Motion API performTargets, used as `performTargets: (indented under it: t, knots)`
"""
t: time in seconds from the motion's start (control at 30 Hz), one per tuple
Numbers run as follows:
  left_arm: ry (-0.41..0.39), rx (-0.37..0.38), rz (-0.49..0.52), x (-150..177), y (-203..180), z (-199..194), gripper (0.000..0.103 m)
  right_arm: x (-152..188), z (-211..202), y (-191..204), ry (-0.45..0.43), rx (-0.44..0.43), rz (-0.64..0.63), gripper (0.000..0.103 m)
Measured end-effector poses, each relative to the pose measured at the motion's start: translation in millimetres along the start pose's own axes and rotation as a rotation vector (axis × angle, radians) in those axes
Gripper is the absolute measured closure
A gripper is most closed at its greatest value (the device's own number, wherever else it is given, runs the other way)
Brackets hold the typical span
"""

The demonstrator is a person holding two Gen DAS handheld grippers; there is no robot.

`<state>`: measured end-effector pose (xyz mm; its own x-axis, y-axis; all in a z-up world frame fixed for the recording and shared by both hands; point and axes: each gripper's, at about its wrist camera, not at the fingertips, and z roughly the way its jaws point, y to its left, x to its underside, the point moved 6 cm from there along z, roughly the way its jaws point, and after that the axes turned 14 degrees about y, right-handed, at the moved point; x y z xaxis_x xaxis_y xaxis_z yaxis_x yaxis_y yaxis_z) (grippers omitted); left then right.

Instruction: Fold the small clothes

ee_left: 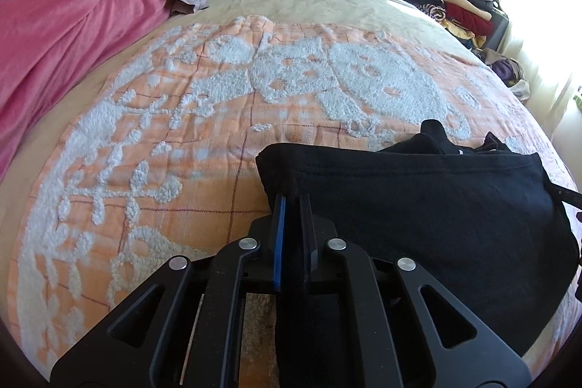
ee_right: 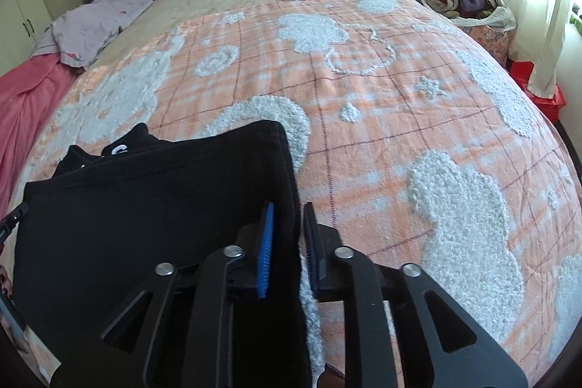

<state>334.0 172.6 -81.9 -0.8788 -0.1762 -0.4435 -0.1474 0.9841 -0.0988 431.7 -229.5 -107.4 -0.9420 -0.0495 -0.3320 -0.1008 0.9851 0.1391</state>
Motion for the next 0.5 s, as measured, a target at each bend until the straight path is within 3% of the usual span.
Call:
performTargets:
  t: [0.1, 0.3, 0.5]
  knots:
    - [-0.009, 0.005, -0.002, 0, 0, -4, 0.095, 2, -5, -8, -0.008, 0.005, 0.020, 0.068]
    - [-0.057, 0.026, 0.019, 2, -6, -34, 0.077, 10, -33, -8, -0.069, -0.024, 0.028, 0.063]
    - [-0.109, 0.060, 0.056, 11, -20, -68, 0.065, 30, -63, 25, -0.128, -0.093, -0.078, 0.056]
